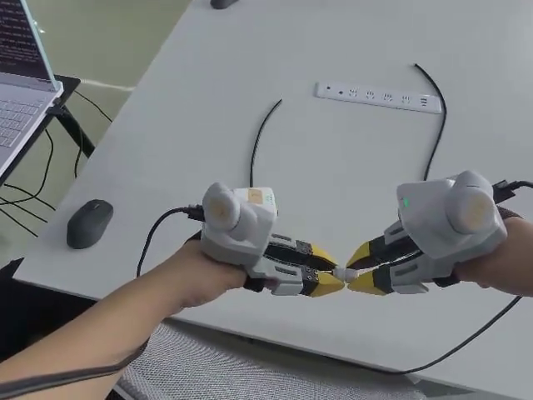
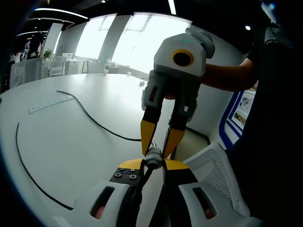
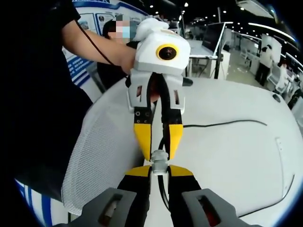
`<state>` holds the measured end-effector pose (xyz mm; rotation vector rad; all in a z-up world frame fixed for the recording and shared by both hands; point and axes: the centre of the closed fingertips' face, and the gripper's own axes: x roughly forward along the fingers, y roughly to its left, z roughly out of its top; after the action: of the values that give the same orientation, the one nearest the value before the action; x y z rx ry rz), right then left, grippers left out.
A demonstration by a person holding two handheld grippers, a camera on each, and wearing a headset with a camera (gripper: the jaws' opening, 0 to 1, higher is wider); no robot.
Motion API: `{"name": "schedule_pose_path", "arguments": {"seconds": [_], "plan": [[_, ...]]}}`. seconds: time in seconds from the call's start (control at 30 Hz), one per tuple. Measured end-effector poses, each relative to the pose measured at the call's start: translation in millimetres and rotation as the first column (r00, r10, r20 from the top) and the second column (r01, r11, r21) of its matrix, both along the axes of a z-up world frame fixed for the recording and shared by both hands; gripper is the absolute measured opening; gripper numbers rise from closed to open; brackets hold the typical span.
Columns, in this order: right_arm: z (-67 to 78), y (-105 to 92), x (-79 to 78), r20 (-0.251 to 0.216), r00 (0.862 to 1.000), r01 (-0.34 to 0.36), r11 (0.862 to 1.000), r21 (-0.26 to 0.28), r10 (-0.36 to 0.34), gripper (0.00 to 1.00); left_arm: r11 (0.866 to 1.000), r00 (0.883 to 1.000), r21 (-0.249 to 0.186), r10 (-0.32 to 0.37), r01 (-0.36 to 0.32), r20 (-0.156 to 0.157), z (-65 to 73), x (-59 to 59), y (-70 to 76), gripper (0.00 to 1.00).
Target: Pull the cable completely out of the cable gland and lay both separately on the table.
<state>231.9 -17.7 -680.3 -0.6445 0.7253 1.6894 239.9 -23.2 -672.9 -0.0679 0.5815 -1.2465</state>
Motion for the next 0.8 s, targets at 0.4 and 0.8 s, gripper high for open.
{"name": "schedule_pose_path", "arguments": {"seconds": [0.4,0.8], "plan": [[3.5,2.3,-3.2,0.004,1.000,0.023,0.999,0.035,-0.023,0.08,1.000,1.000,0.008,-0.005,0.004,0.028,3.5,-3.3,1.2,0.15],[5.3,1.7,-1.1,0.009,0.999,0.037,0.997,0.065,-0.037,0.09,1.000,1.000,0.018,-0.003,0.003,0.003,2.4,-1.4,1.1,0.14]]}}
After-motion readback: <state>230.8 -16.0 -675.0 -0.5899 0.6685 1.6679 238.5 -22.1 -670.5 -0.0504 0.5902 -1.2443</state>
